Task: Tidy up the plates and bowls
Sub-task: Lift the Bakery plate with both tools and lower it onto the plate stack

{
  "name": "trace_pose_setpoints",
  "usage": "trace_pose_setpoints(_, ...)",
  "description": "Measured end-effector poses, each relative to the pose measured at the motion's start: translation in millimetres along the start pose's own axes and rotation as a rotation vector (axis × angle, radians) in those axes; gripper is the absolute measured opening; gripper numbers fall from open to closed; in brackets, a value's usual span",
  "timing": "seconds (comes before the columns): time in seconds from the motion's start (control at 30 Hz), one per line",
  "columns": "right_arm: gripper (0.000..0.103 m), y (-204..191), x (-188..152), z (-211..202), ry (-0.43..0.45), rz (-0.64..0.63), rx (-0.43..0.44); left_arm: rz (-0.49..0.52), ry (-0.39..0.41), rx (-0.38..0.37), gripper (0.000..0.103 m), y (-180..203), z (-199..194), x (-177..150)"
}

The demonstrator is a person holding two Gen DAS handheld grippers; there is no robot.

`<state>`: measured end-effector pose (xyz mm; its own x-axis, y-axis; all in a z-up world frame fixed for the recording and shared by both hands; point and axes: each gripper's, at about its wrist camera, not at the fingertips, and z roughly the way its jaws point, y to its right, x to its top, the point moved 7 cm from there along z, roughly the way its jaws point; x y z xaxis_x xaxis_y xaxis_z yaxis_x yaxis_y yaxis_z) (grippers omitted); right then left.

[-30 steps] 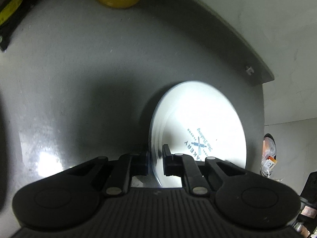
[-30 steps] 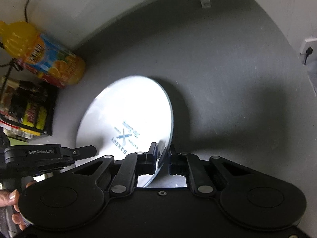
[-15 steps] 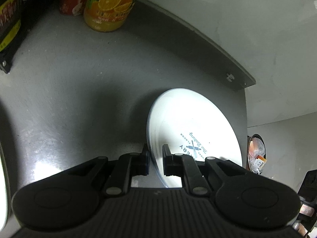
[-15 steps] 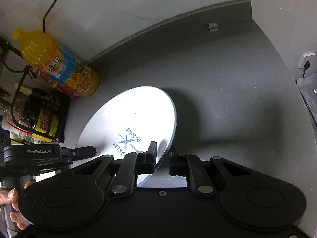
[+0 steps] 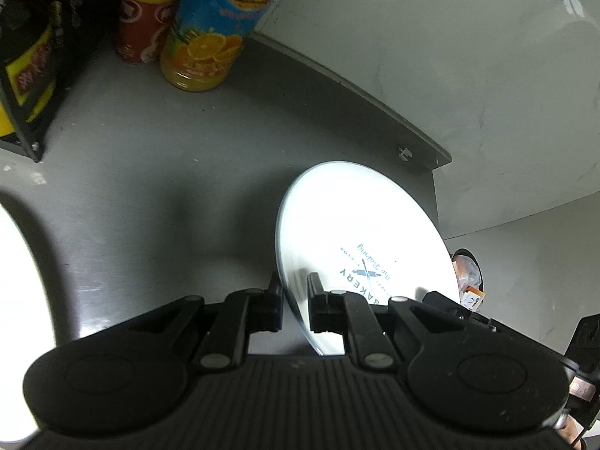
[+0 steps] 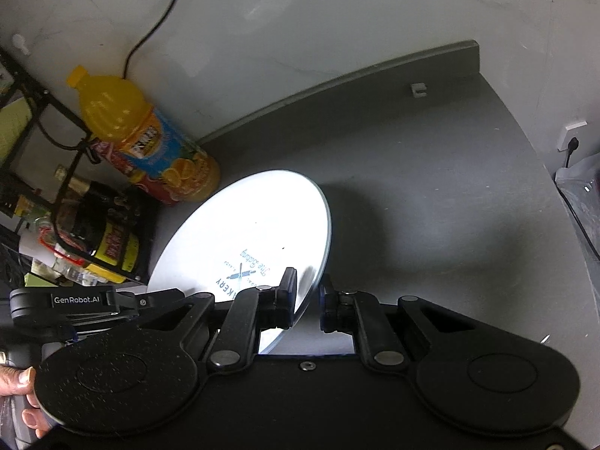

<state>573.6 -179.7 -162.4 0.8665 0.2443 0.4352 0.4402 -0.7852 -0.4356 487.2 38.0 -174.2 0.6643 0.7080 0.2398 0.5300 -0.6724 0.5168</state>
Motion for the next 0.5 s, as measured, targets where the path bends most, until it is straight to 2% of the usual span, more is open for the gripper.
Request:
trace_pose_setpoints(0.3, 0.012, -38, -12, -1, 0.015, -0.018, 0.021, -0.006, 0.022, 0.004, 0.011, -28, -32, -1)
trace_pose_setpoints(0.5, 0.012, -68, -24, 2, 0.007, -0.073, 0.044, -0.025, 0.036, 0.014, 0.011, -56, -59, -7)
